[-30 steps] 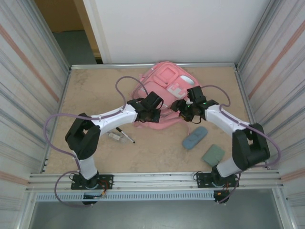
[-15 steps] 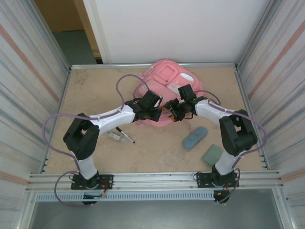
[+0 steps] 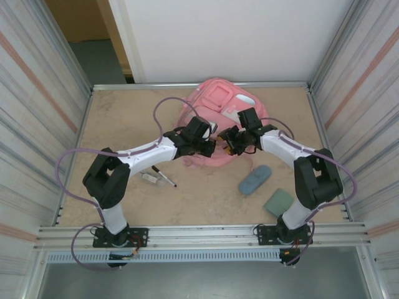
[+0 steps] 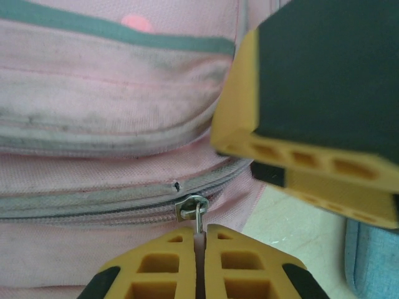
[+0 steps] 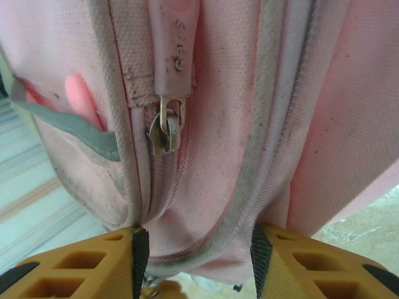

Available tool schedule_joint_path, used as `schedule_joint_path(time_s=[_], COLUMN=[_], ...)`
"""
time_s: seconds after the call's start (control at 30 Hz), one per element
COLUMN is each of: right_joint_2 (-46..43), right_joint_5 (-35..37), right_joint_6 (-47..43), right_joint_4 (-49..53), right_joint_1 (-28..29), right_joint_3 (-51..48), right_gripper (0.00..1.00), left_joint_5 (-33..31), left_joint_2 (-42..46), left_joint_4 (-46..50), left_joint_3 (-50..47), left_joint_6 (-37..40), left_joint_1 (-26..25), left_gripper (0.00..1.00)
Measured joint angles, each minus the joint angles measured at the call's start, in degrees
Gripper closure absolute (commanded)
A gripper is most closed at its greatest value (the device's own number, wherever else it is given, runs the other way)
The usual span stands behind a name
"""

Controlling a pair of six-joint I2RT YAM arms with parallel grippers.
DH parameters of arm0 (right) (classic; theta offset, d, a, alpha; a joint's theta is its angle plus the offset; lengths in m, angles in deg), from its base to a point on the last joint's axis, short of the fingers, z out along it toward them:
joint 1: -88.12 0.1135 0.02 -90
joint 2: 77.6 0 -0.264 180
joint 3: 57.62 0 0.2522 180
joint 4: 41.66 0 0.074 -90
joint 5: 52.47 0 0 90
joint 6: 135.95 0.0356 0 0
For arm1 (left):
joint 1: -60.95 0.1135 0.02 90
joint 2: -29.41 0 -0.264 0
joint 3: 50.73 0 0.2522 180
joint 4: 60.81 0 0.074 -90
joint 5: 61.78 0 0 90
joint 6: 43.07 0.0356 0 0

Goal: Pack the student bag

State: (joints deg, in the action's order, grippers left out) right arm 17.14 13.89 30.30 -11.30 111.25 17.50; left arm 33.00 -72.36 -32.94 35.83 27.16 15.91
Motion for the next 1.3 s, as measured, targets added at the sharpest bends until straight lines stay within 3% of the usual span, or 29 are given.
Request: schedule_joint_path(time_s=[0.07, 0.1, 0.23, 0.37, 0.57, 0.73, 0.9, 1.13, 1.2, 1.3], right_joint_2=[1.07, 1.49, 1.66, 1.66, 1.66, 2.25, 2.36, 5.14, 6.16, 7.19], right_joint_5=[-0.63, -0.72, -0.31, -0.35, -5.9, -10.84, -12.48, -14.14, -13.99, -13.38], right_joint_6=[0.39, 0.28, -0.37, -2.16, -7.82, -19.28, -29.62, -38.71, -40.06, -41.75], right_joint_4=[-0.46, -0.22, 0.7, 1.09, 1.25, 5.18, 8.61, 13.86, 14.6, 15.08], right_joint_1=[0.0, 0.0, -0.28, -0.72, -3.28, -6.27, -8.11, -14.99, -15.8, -16.37], right_joint_3=[0.35, 0.76, 2.32, 2.67, 2.73, 6.67, 8.63, 10.95, 11.82, 12.92], right_gripper=[0.76, 0.86, 1.0, 1.0, 1.0, 1.0, 1.0, 1.0, 0.75, 0.57], left_joint_5=[0.37, 0.5, 0.37, -1.68, -6.29, -7.85, -7.85, -3.69, -3.26, -3.91], left_joint_2=[-0.2, -0.24, -0.26, 0.02, 2.47, 2.49, 4.52, 5.05, 5.09, 5.09], left_joint_4=[1.07, 1.25, 1.46, 1.77, 0.55, -0.5, -2.23, -2.23, -2.43, -2.16], left_joint_3=[0.39, 0.48, 0.48, 0.2, -3.69, -5.35, -8.33, -7.41, -7.41, -7.45], left_joint_6=[-0.17, -0.2, -0.44, -0.24, 2.51, 5.05, 7.98, 10.12, 10.1, 10.1], left_joint_1=[0.09, 0.09, 0.11, 0.76, 3.8, 8.31, 9.46, 8.9, 7.69, 5.05], left_gripper=[1.0, 1.0, 1.0, 1.0, 1.0, 1.0, 1.0, 1.0, 1.0, 1.0])
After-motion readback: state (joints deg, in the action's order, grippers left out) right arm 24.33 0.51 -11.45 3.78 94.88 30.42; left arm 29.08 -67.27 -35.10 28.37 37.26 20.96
